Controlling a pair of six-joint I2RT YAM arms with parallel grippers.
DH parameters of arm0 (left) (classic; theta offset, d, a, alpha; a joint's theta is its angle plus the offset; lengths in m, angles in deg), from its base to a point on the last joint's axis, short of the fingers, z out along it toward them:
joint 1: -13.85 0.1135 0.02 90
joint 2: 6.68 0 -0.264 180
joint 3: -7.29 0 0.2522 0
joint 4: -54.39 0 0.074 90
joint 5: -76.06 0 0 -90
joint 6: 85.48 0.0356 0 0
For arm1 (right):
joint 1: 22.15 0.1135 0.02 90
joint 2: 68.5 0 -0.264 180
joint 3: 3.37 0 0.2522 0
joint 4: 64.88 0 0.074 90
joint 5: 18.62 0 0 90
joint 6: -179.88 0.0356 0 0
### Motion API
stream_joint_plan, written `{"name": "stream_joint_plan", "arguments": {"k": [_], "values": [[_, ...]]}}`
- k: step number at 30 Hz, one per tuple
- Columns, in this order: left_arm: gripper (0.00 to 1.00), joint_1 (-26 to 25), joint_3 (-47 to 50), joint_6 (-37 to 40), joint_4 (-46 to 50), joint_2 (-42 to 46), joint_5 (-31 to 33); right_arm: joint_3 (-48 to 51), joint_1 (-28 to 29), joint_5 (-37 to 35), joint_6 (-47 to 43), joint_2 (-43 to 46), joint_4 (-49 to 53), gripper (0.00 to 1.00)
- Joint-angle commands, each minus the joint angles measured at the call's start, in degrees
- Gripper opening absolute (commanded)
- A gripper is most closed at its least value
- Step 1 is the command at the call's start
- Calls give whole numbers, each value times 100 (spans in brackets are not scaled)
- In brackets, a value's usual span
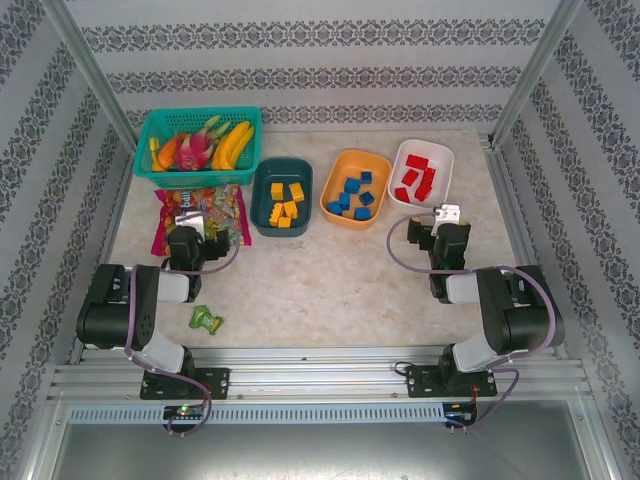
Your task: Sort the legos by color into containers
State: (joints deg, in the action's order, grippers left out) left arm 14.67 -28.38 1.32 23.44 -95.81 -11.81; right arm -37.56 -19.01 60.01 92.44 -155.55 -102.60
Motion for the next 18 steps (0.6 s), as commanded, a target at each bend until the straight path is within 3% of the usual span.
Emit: {"name": "stream_joint_plan", "arguments": {"k": [1, 18], "values": [[100, -16, -63, 58, -447, -5, 63, -50, 12, 83, -72, 43, -220, 98], [100, -56, -180, 267, -269, -35, -302, -142, -119, 521, -52, 20, -81, 98]]}}
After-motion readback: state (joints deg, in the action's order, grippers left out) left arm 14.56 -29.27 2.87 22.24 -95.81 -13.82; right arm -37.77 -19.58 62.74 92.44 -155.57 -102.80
